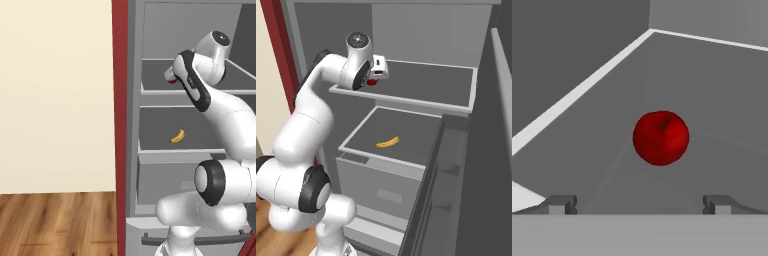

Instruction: Retrieve the apple and banana from the fridge and place them into the bowl on the dining table.

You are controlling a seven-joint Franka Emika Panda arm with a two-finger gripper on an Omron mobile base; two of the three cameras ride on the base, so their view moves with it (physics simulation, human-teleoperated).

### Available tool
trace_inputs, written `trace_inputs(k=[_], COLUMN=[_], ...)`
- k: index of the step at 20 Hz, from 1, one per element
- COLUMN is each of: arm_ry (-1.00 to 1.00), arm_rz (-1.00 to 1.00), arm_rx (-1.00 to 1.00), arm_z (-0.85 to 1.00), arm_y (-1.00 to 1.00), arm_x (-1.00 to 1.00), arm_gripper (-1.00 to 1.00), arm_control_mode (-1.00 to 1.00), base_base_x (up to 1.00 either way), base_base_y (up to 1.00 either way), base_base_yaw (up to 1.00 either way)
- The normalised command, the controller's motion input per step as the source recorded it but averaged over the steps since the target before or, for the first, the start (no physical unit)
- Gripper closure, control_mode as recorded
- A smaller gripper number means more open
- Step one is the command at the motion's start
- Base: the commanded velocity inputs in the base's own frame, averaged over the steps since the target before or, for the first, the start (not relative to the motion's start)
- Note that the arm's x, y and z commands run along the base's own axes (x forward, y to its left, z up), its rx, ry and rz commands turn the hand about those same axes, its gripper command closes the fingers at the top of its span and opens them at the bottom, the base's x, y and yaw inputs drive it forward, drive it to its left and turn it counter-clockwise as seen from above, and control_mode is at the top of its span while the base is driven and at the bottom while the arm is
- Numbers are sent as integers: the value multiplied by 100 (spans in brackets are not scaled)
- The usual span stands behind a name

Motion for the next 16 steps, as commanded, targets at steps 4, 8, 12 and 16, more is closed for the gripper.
trace_inputs(k=[4,8,12,16], arm_ry=[0,0,0,0], arm_rz=[0,0,0,0], arm_rx=[0,0,0,0], arm_z=[-9,-6,-10,-10], arm_y=[0,0,0,0], arm_x=[37,29,31,34], arm_gripper=[-100,-100,-100,-100], arm_control_mode=[-100,-100,-100,-100], base_base_x=[0,0,0,0], base_base_y=[0,0,0,0], base_base_yaw=[0,0,0,0])
